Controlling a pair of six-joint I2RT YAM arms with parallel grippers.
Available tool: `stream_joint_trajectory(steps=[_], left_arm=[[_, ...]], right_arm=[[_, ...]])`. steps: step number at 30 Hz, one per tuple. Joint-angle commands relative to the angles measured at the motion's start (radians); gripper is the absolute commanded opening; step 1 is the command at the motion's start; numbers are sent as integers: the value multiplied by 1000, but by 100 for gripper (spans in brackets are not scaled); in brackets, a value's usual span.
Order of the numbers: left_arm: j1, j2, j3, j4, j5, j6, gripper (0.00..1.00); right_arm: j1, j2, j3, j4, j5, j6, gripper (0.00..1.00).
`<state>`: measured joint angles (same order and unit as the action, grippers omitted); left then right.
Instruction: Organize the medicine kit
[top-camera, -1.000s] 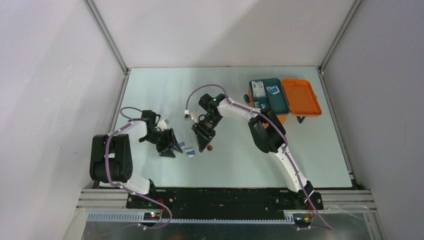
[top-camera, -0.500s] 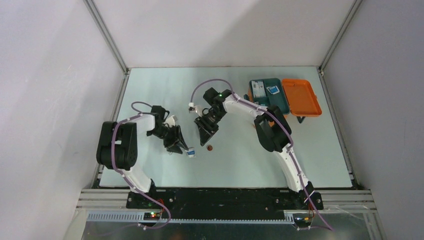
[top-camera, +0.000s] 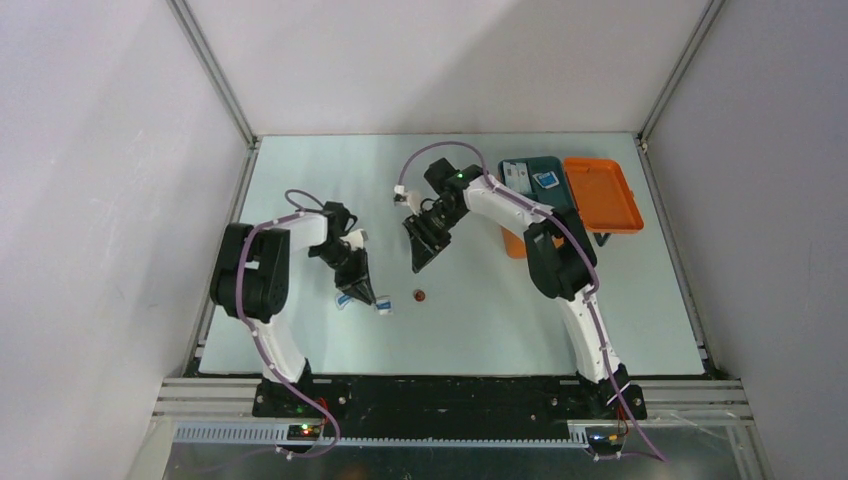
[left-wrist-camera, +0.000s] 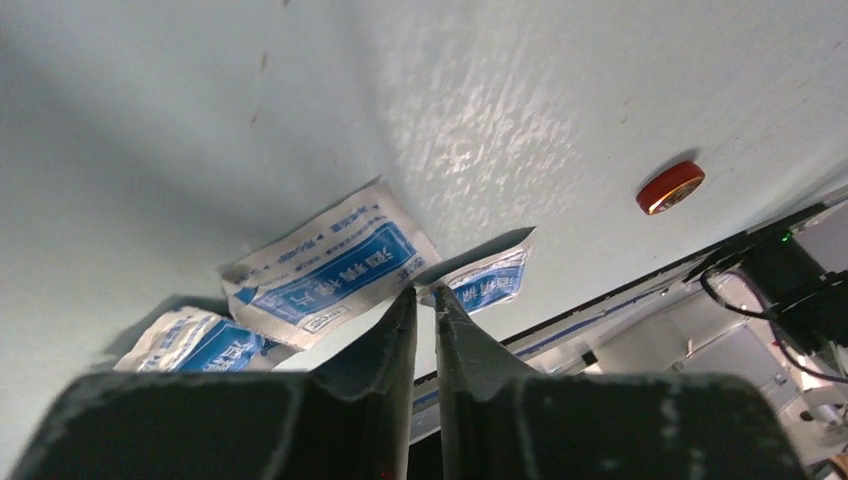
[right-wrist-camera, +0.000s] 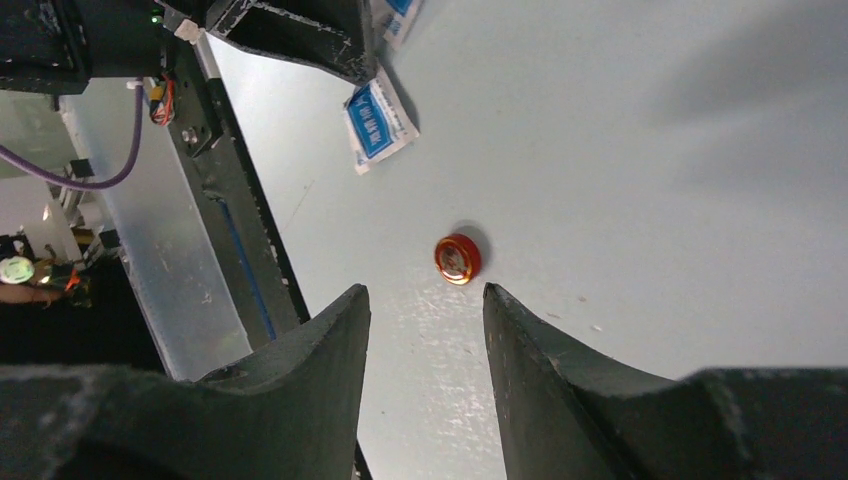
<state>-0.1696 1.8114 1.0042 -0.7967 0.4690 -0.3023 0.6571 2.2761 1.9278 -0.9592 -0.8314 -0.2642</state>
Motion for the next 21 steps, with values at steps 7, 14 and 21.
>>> stream_joint_trajectory(steps=[7,14,21], left_arm=[[-20,76,202,-6,140,227,1],[2,-23,349,-12,384,404,0],[3,-56,513,-11,471,561,0]], right_arm=[[-69,-153,68,-57,108,-114,51],[-196,-197,149,-85,-21,-143,60],[-230,-128,283,-81,-139,-126,68]])
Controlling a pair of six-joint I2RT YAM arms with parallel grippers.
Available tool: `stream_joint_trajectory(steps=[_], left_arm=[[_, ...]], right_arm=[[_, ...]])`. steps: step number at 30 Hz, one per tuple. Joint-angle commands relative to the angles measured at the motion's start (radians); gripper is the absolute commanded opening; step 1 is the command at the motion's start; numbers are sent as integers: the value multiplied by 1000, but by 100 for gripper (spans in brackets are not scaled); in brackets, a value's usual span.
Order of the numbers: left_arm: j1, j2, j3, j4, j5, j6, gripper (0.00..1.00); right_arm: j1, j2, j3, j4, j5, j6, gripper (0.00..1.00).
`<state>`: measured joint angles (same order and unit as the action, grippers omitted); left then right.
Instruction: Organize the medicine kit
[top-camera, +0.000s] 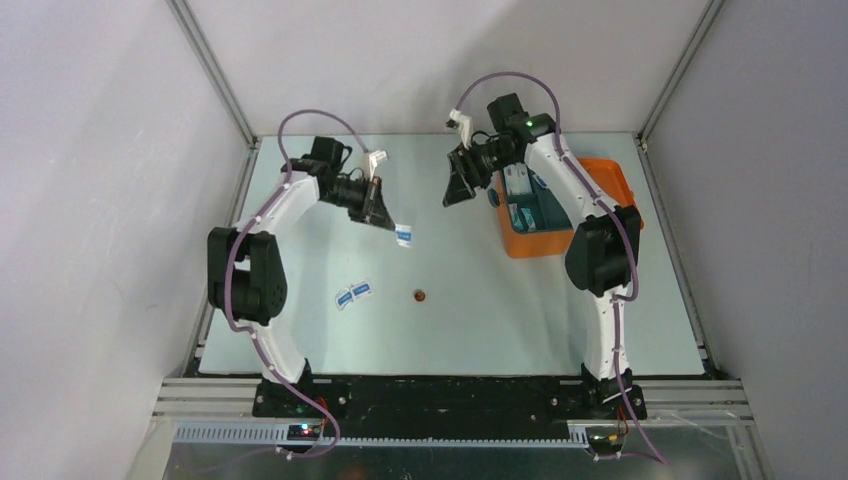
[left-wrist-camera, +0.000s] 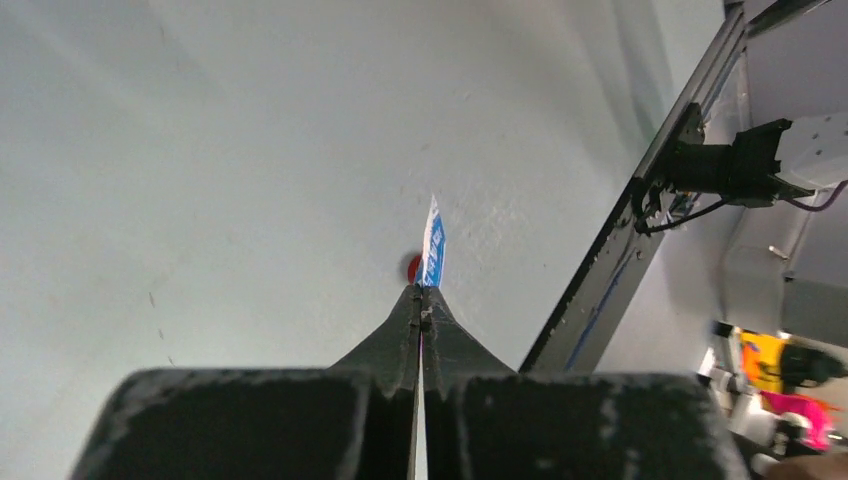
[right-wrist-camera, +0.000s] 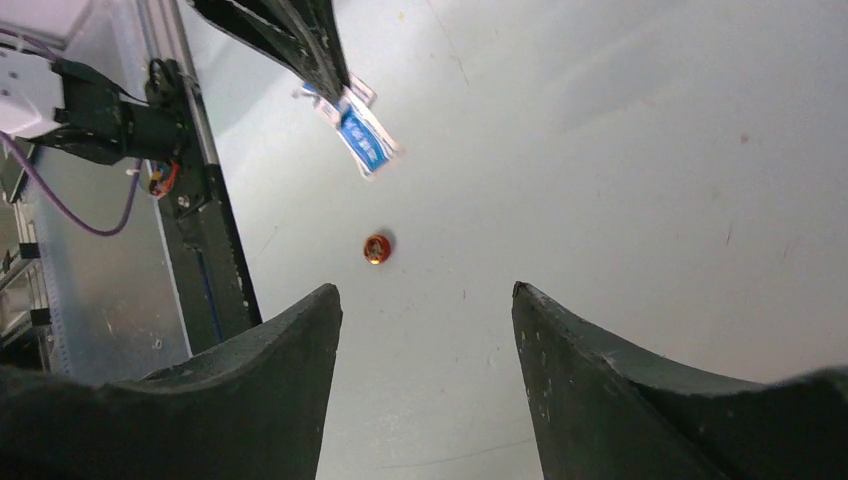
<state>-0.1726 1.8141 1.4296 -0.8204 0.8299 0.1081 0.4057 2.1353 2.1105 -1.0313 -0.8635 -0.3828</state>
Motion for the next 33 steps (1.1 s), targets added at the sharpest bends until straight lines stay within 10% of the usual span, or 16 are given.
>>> stream_joint_trajectory(steps=[1,26,30,33], left_arm=[[7,-60,102,13,125,165,0],[-27,14,310,12,179,312,1],[-24,48,275,12,-51,286,41],[-15,98,275,13,-182,178,47]], right_arm=[[23,21,112,-5,-116,0,68],[65,154,220,63,-195,50,60],[65,146,189,47,-154,46,59],[67,132,164,28,-91,28,59]])
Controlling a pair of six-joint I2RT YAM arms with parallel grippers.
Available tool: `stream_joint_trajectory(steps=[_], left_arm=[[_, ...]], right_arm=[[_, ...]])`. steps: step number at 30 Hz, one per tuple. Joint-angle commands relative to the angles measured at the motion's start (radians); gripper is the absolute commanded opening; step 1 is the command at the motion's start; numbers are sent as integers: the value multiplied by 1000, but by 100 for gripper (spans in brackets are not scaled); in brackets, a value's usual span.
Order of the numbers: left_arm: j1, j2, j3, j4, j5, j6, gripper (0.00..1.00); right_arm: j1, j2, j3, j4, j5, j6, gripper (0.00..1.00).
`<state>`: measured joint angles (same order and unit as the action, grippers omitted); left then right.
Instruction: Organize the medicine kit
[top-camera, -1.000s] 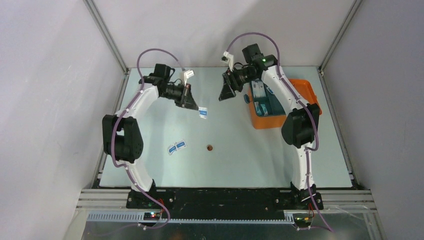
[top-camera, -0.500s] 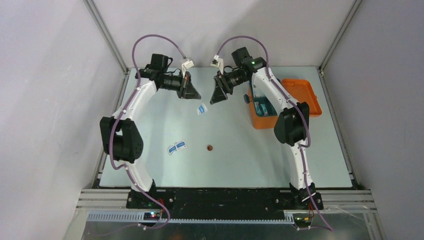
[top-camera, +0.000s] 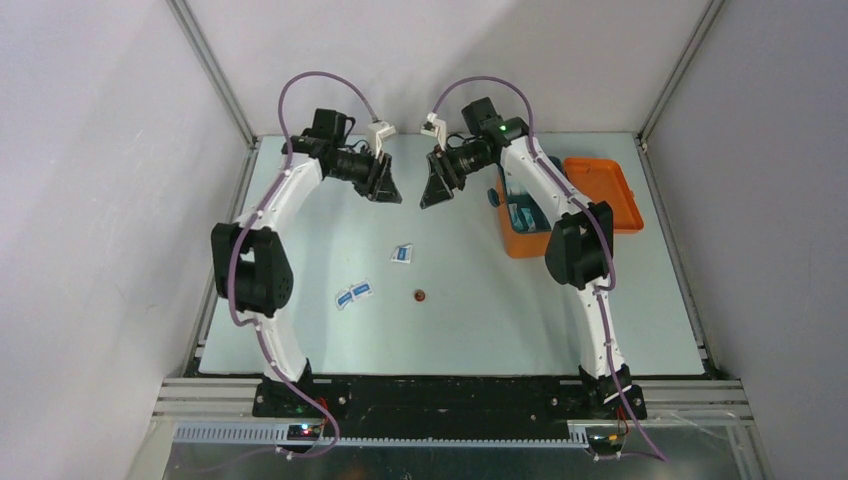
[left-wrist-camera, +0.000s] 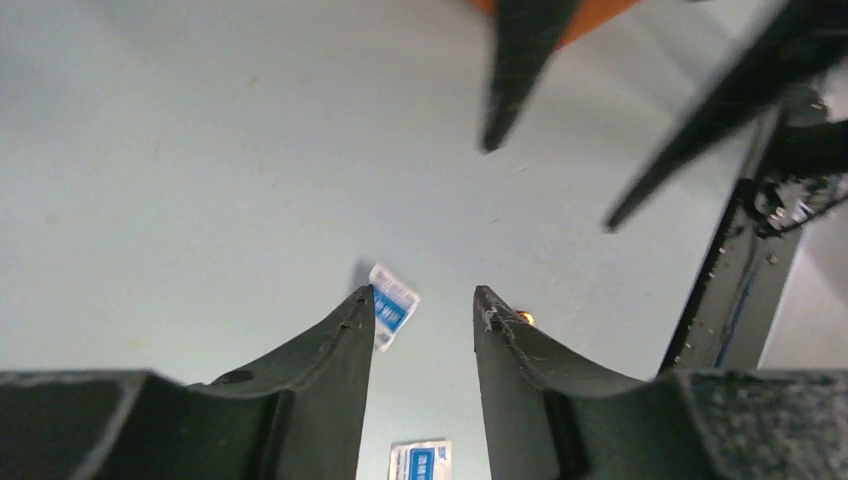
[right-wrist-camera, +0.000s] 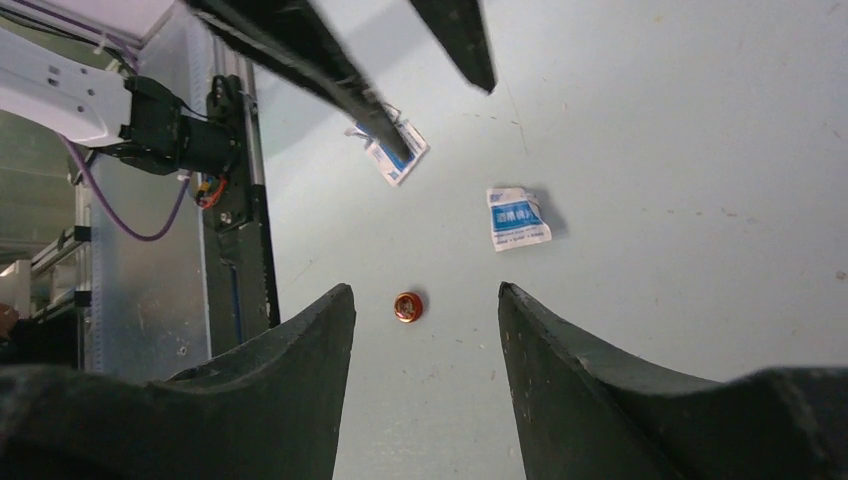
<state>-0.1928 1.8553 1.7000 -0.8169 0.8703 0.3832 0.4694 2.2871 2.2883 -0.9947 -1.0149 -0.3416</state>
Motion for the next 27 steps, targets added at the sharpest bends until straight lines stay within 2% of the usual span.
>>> stream_joint_trajectory(steps=[1,3,5,10,13,16,23,26,27], left_arm=[[9,83,8,14,-257,-131,49],[16,112,0,28,-290,-262,51],[17,123,-35,59,-315,-325,52],[17,137,-116,95,-358,-400,52],[22,149,-141,96,-353,-415,51],[25,173,-146,94,-312,-419,40],[27,189,-206,93,-261,-434,34],[30,192,-239,93,-215,-444,27],[32,195,-246,94,-196,-446,21]], right_arm=[[4,-23,-31,-8,91,-15,58],[6,-29,-67,3,118,9,57],[7,-28,-106,27,138,49,54],[11,28,-121,69,133,136,51],[15,80,-111,121,118,250,49],[28,112,-113,185,141,338,45],[85,169,-121,266,196,484,48],[97,197,-121,260,260,499,47],[100,202,-122,254,278,498,46]])
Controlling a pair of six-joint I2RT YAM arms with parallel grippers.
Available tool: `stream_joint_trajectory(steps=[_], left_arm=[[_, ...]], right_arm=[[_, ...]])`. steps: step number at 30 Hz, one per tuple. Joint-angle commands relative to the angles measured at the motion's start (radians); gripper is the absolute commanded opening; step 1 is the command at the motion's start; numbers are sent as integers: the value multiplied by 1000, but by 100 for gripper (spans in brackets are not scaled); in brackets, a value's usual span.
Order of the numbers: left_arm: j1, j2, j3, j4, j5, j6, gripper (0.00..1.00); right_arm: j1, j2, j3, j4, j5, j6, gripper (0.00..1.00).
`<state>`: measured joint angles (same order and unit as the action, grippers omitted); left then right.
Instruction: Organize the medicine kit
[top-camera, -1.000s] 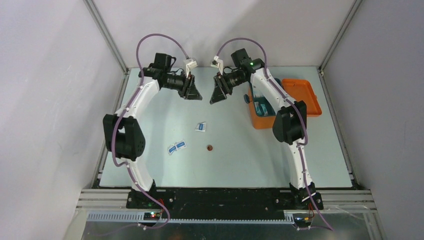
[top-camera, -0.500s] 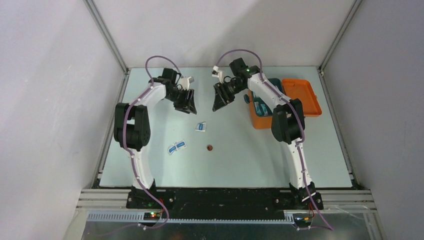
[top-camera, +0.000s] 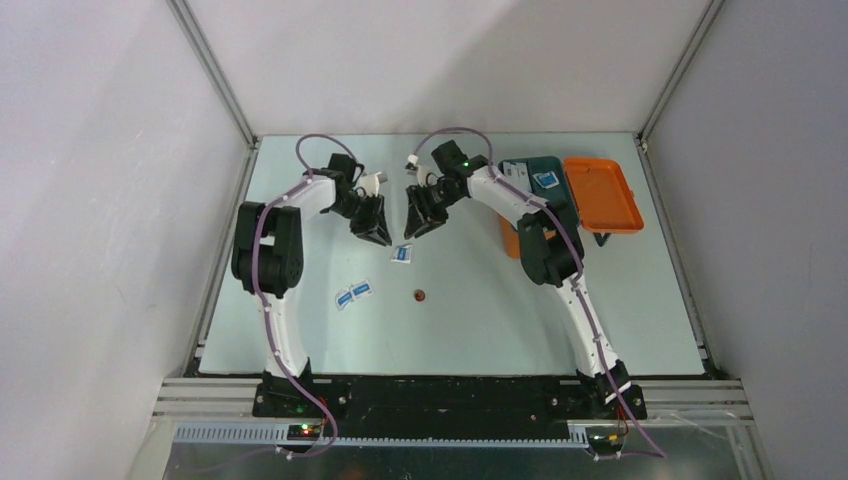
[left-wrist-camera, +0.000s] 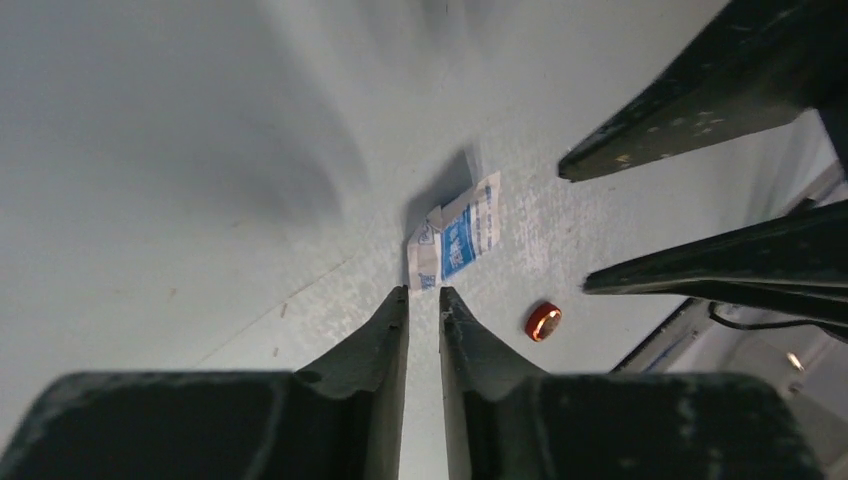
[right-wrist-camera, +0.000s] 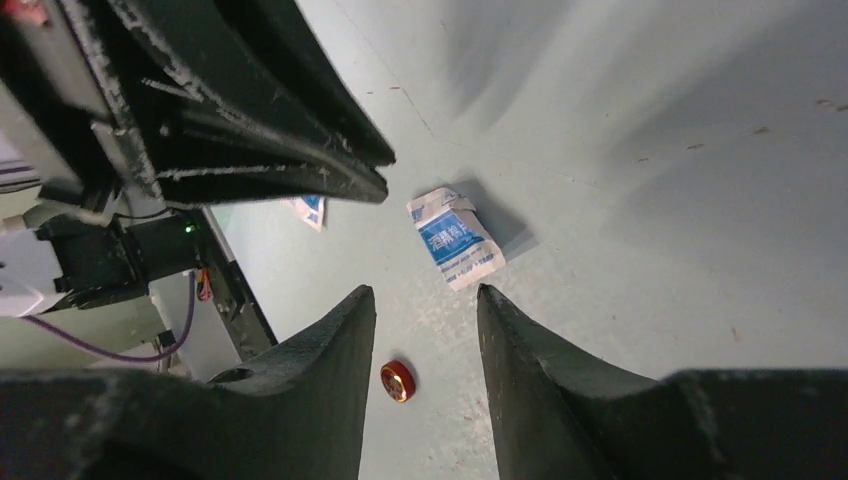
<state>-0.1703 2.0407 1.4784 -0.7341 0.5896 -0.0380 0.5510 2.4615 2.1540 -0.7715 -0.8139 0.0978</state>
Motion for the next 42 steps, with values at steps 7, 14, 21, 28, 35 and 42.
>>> stream_joint_trajectory(steps=[7,14,21,28,35,42], left_arm=[[12,11,-76,7,114,-22,1],[11,37,-91,2,129,-15,0],[2,71,-78,-2,125,-10,0],[-2,83,-62,-4,114,-4,0],[2,36,-40,-12,93,20,12],[4,-148,23,-16,99,56,49]], right_arm=[[25,62,1,37,74,69,44],[34,83,5,47,59,80,44],[44,128,18,74,-24,88,41],[35,124,13,79,-43,82,26],[13,35,19,54,-22,15,0],[-54,-197,56,-45,-130,-171,0]])
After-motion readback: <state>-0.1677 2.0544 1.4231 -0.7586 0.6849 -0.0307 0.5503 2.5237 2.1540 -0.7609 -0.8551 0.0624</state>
